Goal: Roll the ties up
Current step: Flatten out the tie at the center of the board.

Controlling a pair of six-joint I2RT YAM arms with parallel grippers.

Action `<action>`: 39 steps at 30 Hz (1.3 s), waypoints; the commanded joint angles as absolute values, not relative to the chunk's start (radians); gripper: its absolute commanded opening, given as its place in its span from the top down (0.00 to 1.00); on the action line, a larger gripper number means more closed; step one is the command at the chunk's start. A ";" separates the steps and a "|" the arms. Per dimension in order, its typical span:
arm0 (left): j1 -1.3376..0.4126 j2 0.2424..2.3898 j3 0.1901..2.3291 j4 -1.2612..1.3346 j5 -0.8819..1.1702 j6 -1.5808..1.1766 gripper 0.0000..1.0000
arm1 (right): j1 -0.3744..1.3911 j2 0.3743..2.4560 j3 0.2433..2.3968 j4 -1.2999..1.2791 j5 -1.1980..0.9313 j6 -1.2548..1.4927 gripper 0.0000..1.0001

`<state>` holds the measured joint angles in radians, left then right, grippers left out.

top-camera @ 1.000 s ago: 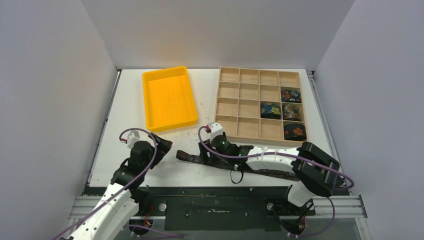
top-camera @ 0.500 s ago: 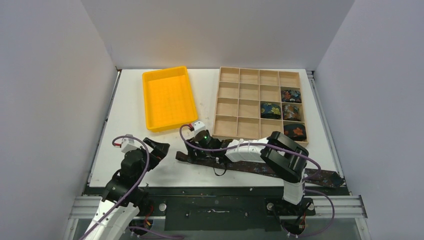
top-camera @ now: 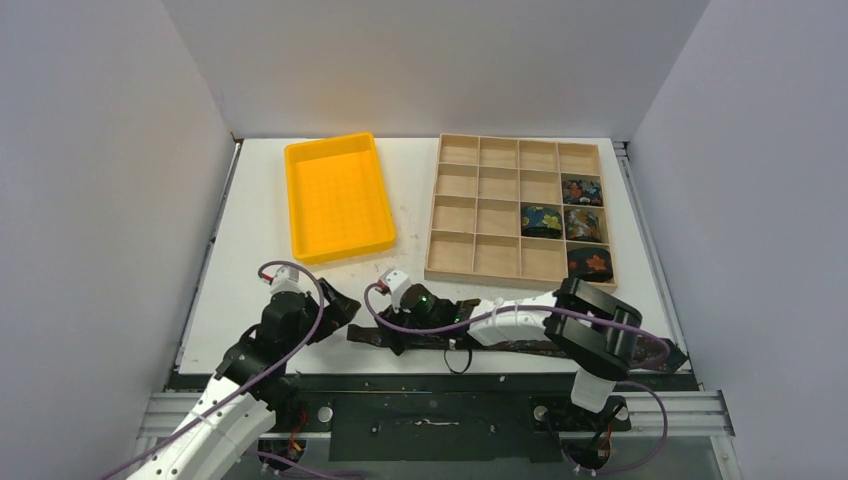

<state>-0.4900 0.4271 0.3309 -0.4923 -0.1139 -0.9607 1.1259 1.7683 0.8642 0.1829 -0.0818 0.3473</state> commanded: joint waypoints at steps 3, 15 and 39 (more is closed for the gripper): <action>-0.525 0.471 0.320 -0.403 -0.089 -0.944 0.15 | 1.121 1.568 0.791 0.109 -0.066 0.369 0.33; -0.534 0.356 0.242 -0.432 -0.160 -1.024 0.21 | 1.189 1.448 0.734 0.041 0.159 0.420 0.44; -0.534 0.322 0.262 -0.490 -0.215 -1.030 0.22 | 1.287 1.657 0.833 0.009 0.288 0.411 0.45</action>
